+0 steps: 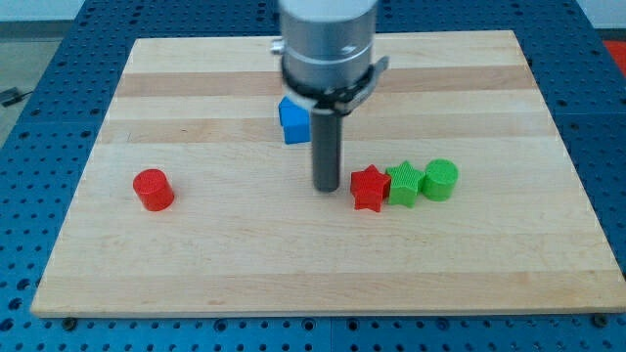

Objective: Push the red star into the green star

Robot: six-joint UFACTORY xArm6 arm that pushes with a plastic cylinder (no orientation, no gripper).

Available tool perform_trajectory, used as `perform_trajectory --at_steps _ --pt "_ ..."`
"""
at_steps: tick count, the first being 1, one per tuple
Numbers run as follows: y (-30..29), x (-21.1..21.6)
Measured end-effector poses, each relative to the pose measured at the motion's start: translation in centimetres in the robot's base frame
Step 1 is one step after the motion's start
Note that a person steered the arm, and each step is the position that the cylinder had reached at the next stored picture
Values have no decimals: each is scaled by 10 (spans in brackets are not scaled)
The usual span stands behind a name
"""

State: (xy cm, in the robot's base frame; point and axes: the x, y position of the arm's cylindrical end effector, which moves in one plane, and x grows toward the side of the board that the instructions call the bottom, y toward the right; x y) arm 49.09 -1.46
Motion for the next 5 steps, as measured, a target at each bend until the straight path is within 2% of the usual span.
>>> perform_trajectory --at_steps 1,2,3,4,5 --pt "-48 60" --pt "-154 88" --pt "-276 82" --pt "-289 78" --pt "-289 53"
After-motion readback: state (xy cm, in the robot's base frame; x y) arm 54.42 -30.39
